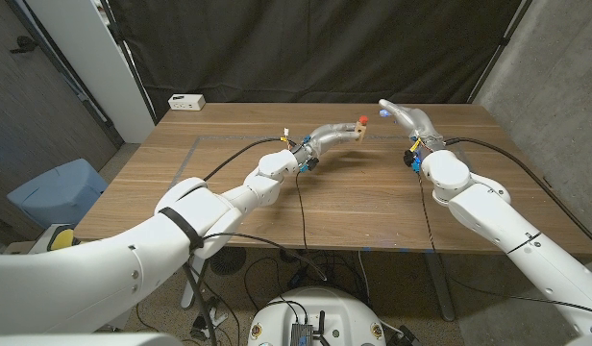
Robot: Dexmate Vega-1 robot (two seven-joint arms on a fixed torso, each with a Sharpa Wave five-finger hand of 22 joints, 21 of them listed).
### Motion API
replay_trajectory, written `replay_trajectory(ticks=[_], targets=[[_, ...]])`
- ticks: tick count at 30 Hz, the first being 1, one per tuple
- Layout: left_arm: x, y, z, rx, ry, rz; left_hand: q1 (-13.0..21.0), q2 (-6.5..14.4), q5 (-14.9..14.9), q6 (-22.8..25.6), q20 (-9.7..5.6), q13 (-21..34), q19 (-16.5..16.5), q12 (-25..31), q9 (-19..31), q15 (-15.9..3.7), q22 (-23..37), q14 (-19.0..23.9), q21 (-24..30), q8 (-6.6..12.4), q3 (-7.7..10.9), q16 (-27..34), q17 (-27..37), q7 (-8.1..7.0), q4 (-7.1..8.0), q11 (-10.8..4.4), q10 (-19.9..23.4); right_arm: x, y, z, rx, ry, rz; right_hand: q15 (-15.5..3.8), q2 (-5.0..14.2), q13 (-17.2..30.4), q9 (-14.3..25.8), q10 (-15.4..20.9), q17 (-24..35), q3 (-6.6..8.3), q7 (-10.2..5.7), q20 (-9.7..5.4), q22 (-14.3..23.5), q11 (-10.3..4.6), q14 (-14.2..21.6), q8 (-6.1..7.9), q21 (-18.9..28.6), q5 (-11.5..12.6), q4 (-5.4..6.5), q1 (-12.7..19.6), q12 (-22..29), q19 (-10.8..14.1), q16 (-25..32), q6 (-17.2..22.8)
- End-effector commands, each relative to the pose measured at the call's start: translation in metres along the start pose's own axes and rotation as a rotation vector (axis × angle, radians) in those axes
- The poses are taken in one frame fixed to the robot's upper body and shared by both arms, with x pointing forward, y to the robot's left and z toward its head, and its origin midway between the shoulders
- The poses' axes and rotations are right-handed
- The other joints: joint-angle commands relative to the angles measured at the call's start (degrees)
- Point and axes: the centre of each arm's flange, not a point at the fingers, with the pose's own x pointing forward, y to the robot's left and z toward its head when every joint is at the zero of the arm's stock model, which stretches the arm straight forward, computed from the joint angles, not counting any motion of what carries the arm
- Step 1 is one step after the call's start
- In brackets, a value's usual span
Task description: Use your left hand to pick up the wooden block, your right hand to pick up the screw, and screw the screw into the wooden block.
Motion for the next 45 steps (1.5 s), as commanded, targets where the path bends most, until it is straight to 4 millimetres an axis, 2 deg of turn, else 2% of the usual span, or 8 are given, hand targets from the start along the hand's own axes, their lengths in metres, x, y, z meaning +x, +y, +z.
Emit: replay_trajectory(ticks=[1, 7, 10, 16, 21, 27, 32, 45], targets=[[-0.003, -0.004, 0.0, -0.039, -0.042, 0.017, -0.39, 0.22, 0.26, 0.79, 0.03, 0.3, 0.1, 0.13, 0.24, -1.89, 0.19, 0.22, 0.32, 0.4, 0.21, 0.06, 0.15, 0.16, 0.3, -0.04, 0.13, -0.004, 0.008, -0.012, 0.151, -0.022, -0.033, 1.05, 0.55, -0.05, 0.11, -0.61, 0.05, 0.19, -1.07, 1.44, 0.12, 0.79, -0.15, -1.07, 0.3, 0.51, -0.47, 0.11, -0.22, 0.42, -0.21, -0.85], [-0.003, -0.006, -0.001, -0.047, -0.047, 0.025, -0.41, 0.19, 0.28, 0.79, 0.07, 0.31, 0.05, 0.09, 0.24, -1.86, 0.19, 0.14, 0.3, 0.4, 0.25, 0.01, 0.13, 0.16, 0.27, 0.05, 0.03, -0.006, 0.014, -0.019, 0.216, -0.037, -0.025, 1.9, 0.6, -0.15, 0.1, -3.12, 0.1, 0.06, -1.4, 2.16, 0.15, 1.26, -2.29, -2.61, 0.09, 0.58, -0.48, -0.38, -0.98, -0.1, -0.87, -2.06], [-0.002, -0.006, -0.001, -0.052, -0.044, 0.027, -0.46, 0.24, 0.3, 0.72, 0.1, 0.3, 0.0, 0.08, 0.24, -1.85, 0.19, 0.1, 0.3, 0.37, 0.28, 0.01, 0.15, 0.16, 0.3, -0.04, 0.02, -0.006, 0.016, -0.021, 0.237, -0.043, -0.022, 1.95, 0.53, -0.2, 0.07, -3.58, 0.15, -0.13, -1.22, 2.18, 0.16, 1.3, -2.57, -3.58, -0.08, 0.54, -0.35, -0.89, -0.99, -0.63, -0.82, -3.31], [0.0, -0.008, -0.001, -0.061, -0.037, 0.034, -0.65, 0.3, 0.31, 0.65, 0.13, 0.31, -0.04, 0.09, 0.24, -1.8, 0.19, 0.04, 0.3, 0.35, 0.31, 0.0, 0.18, 0.16, 0.39, -0.05, 0.05, -0.007, 0.019, -0.023, 0.267, -0.047, -0.023, 1.85, 0.5, -0.3, 0.01, -5.19, 0.19, -0.36, -0.99, 1.69, 0.17, 1.06, -3.71, -4.63, -0.21, 0.5, -0.23, -1.53, -1.3, -1.33, -1.0, -3.97], [0.0, -0.009, -0.004, -0.078, -0.033, 0.046, -0.64, 0.24, 0.31, 0.68, 0.12, 0.29, -0.13, 0.06, 0.24, -1.8, 0.19, 0.11, 0.28, 0.37, 0.35, 0.02, 0.15, 0.16, 0.31, -0.05, 0.02, -0.007, 0.022, -0.024, 0.299, -0.055, -0.027, 2.16, 0.63, -0.39, -0.06, -6.25, 0.2, -0.42, -1.44, 1.59, 0.17, 0.91, -4.78, -5.7, -0.32, 0.52, -0.17, -1.87, -1.41, -2.0, -1.16, -5.04], [-0.003, -0.01, -0.008, -0.092, -0.04, 0.073, -0.66, 0.22, 0.31, 0.72, 0.12, 0.34, -0.24, 0.12, 0.24, -1.7, 0.19, -0.05, 0.27, 0.39, 0.37, -0.02, 0.15, 0.16, 0.27, -0.04, 0.1, -0.007, 0.026, -0.025, 0.337, -0.072, -0.026, 3.04, 1.12, -0.64, -0.18, -10.12, 0.21, -0.52, -2.52, 1.63, 0.16, 0.06, -7.94, -7.5, -0.66, 0.61, -0.07, -2.69, -1.79, -4.64, -1.46, -5.0], [-0.006, -0.01, -0.011, -0.097, -0.04, 0.09, -0.76, 0.27, 0.31, 0.66, 0.15, 0.36, -0.29, 0.1, 0.24, -1.57, 0.2, -0.17, 0.27, 0.37, 0.38, -0.03, 0.18, 0.16, 0.31, -0.08, 0.03, -0.007, 0.029, -0.025, 0.357, -0.081, -0.024, 2.94, 1.45, -0.77, -0.2, -12.17, 0.25, -0.65, -3.3, 1.65, 0.14, -0.16, -10.29, -8.49, -0.77, 0.64, 0.11, -3.43, -1.8, -6.27, -1.63, -4.71], [-0.009, -0.012, -0.012, -0.081, -0.058, 0.118, -0.93, 0.22, 0.3, 0.54, 0.14, 0.31, -0.42, 0.0, 0.24, -1.52, 0.2, -0.3, 0.27, 0.33, 0.37, -0.02, 0.18, 0.15, 0.31, -0.13, -0.17, -0.004, 0.038, -0.03, 0.396, -0.074, 0.006, 2.58, 2.37, -1.09, -0.25, -18.67, 0.32, -0.89, -3.44, 1.0, 0.14, -1.09, -16.51, -11.52, -0.57, 0.71, 0.46, -5.2, -2.16, -9.27, -1.68, -5.22]])
